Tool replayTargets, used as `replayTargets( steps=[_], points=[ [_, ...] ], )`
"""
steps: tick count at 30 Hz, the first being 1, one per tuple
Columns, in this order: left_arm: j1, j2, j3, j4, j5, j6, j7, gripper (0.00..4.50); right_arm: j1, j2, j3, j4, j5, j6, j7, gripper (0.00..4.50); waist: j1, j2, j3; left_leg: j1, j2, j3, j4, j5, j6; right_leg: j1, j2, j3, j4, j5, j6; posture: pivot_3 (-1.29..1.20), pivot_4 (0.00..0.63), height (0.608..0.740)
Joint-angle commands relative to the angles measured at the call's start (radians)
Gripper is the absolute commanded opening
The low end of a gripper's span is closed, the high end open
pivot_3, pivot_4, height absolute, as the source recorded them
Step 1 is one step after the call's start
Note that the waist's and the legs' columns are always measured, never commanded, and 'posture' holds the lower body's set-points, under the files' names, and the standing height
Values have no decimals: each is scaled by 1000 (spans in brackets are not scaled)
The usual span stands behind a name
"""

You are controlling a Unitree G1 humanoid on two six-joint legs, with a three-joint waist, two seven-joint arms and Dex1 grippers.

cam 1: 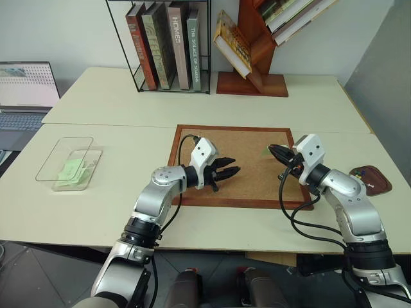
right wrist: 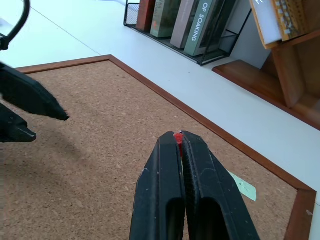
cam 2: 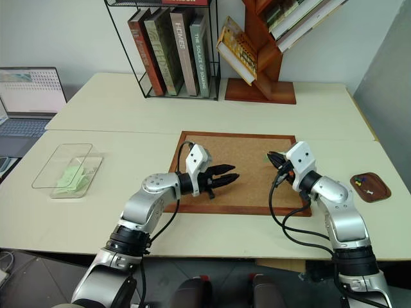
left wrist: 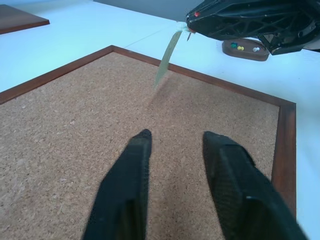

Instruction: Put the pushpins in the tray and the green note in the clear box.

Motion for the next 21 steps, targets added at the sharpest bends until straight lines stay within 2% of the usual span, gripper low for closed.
replayTargets(
  steps=[1, 6, 19, 21],
  points=[
    [-65, -17, -6, 46, 12, -70, -7, 2745, -19, -15, -3, -70, 26, 16, 22, 0, 0, 0, 0, 0, 0, 0, 0, 0, 0, 0, 0, 0, 0, 0, 0, 0, 150, 740],
    [-135, -42, -36, 159, 50, -176, -40, 3669, -13, -11, 2, -149, 64, 92, 32, 0, 1, -1, 0, 0, 0, 0, 0, 0, 0, 0, 0, 0, 0, 0, 0, 0, 150, 740],
    [-355, -158, -20, 567, 95, -394, -63, 3669, -21, -2, 26, -263, 128, 236, 13, 0, 1, -1, 1, -5, 0, 0, 0, 0, 0, -4, 0, -1, -1, 0, 0, 0, 150, 740],
    [-364, -163, -17, 587, 89, -404, -84, 3316, -20, -2, 26, -268, 131, 242, 7, 0, -1, -1, 1, -8, -1, 0, 0, 0, 0, -7, 0, -1, -1, 0, 0, 0, 150, 740]
  ],
)
